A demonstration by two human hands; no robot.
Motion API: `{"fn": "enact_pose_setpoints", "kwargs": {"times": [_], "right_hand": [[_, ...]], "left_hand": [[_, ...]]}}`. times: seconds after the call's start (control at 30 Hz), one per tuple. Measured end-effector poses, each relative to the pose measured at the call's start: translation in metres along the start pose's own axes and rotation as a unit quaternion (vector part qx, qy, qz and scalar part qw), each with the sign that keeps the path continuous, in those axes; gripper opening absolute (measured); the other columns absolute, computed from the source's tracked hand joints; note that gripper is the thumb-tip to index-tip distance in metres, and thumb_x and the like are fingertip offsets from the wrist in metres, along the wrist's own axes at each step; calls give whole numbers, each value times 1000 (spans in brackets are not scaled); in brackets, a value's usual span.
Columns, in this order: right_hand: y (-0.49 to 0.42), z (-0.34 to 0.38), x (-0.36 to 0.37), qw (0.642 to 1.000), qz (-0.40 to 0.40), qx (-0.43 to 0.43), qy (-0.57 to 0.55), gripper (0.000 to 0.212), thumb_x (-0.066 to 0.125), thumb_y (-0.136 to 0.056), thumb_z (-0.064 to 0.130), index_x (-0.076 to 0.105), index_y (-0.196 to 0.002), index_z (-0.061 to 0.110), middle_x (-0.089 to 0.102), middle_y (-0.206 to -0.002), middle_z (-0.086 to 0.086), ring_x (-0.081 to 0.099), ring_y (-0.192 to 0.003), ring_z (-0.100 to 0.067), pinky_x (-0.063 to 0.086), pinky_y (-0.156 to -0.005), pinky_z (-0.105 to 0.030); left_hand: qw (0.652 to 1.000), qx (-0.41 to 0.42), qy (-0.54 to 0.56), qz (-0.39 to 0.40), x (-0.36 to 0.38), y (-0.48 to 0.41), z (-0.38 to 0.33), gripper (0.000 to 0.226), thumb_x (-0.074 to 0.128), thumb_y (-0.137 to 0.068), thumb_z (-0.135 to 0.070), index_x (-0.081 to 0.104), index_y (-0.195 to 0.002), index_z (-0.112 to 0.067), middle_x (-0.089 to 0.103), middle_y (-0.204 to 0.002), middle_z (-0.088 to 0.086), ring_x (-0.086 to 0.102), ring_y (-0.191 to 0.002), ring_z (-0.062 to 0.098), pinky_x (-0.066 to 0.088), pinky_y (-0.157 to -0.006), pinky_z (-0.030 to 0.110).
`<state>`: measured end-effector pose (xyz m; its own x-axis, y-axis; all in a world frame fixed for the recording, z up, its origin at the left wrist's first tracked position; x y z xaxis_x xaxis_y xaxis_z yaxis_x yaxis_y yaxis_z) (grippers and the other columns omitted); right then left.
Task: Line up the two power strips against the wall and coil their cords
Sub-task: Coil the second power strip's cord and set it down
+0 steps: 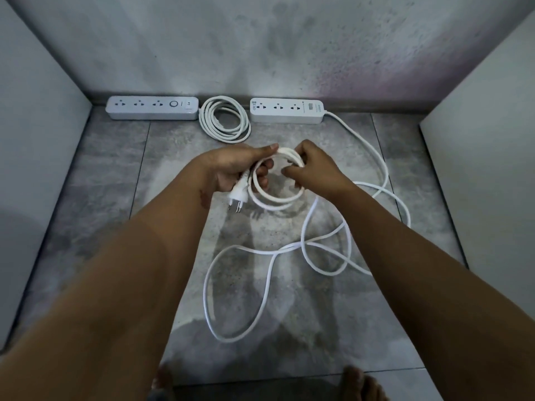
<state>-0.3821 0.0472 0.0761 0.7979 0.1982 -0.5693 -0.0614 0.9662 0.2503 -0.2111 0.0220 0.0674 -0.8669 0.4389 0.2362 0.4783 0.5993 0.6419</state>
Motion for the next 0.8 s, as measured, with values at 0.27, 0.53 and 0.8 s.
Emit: {"fn": "enact_pose_setpoints", "kwargs": {"times": [0.27, 0.53, 0.8], "right_hand": [[10, -15, 2, 940, 82, 159, -291, 11, 62, -90, 11, 62, -98, 3, 68, -86, -15, 70, -84, -29, 60, -74, -34], [1, -8, 0, 994, -42, 18, -95, 8, 47, -101, 18, 42, -94, 17, 50, -70, -6, 55, -53, -19, 51, -54, -33], [2, 17, 4, 971, 32, -122, 202, 14, 46, -100, 27, 35, -96, 21, 58, -78, -11, 58, -64, -28, 46, -58, -35]], "left_hand": [[980, 99, 155, -72, 15, -6, -14, 38, 47, -102, -36, 42, -69, -17, 26, -46, -7, 20, -36, 6, 29, -36, 18], [995, 74, 64, -14, 15, 0, -14, 25, 49, -100, -31, 58, -85, -12, 44, -54, 0, 45, -43, 15, 52, -63, 32], [998, -47, -18, 28, 1, 8, -5, 57, 39, -98, -54, 65, -81, -5, 54, -54, 2, 52, -46, 13, 57, -57, 30]]}}
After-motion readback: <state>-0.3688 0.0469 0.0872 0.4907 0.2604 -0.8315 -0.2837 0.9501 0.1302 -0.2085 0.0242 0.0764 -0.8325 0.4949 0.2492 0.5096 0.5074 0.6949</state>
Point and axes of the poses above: each hand's wrist, its own y-axis away from the middle knuckle, its own x-axis out of the palm, z = x × y, the point moved 2 cm from there along -y, towards the middle knuckle
